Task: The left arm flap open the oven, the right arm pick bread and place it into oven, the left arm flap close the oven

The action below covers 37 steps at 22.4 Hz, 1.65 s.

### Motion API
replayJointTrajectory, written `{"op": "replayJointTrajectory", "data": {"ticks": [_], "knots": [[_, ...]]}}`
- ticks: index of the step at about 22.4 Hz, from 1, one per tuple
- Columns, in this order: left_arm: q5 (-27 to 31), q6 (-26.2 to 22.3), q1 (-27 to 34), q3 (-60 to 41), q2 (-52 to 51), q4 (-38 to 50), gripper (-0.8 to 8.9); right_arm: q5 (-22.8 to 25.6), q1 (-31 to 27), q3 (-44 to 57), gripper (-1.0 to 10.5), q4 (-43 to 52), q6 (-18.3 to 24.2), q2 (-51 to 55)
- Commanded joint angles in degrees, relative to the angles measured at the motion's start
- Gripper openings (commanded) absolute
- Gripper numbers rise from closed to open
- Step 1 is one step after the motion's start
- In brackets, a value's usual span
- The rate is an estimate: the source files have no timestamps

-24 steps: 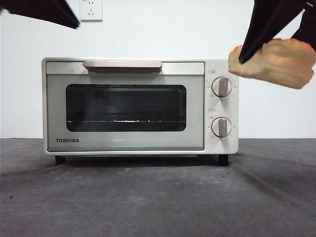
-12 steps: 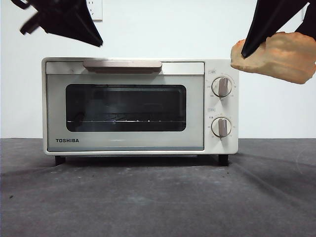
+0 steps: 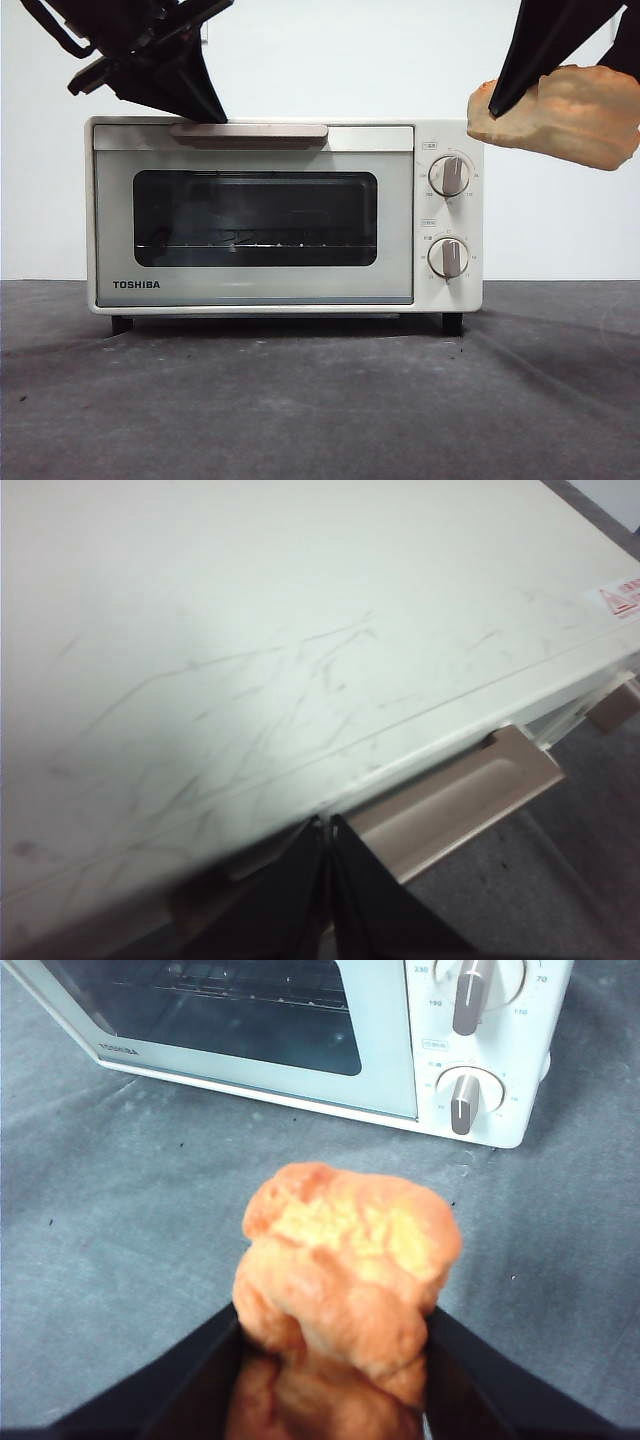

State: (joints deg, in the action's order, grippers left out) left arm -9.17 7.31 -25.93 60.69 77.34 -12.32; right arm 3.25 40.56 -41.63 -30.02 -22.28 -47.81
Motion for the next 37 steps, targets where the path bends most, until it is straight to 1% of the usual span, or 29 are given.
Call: {"op": "replayJointTrajectory", "data": {"ticks": [1, 4, 7, 11, 22, 28, 37], "knots": [[0.61, -0.87, -0.5, 1.2, 1.79, 0.28, 0.17, 0.24, 0.57, -1.14, 2.3, 0.35, 0.92, -0.26], [0.61, -0.96, -0.92, 1.2, 2.25, -0.52, 0.17, 0.24, 0.57, -1.14, 2.3, 0.35, 0.94, -0.26], [0.61, -2.29, -1.77, 1.2, 2.36, -1.92, 0.17, 0.26, 0.57, -1.14, 2.3, 0.39, 1.2, -0.26], [0.61, -2.82, -3.08, 1.2, 2.36, -4.46, 0.17, 0.26, 0.57, -1.14, 2.3, 0.39, 1.38, -0.26], [0.57, -2.73, -7.02, 1.2, 2.36, -12.66, 0.17, 0.26, 0.57, -1.14, 2.3, 0.42, 1.73, -0.26], [0.11, -2.47, -10.05, 1.2, 2.36, -18.88, 0.17, 0.26, 0.57, -1.14, 2.3, 0.42, 1.75, -0.26], [0.11, -1.03, -14.47, 1.2, 2.36, -26.73, 0.16, 0.26, 0.57, -1.14, 2.3, 1.49, 1.79, -0.26]]}}
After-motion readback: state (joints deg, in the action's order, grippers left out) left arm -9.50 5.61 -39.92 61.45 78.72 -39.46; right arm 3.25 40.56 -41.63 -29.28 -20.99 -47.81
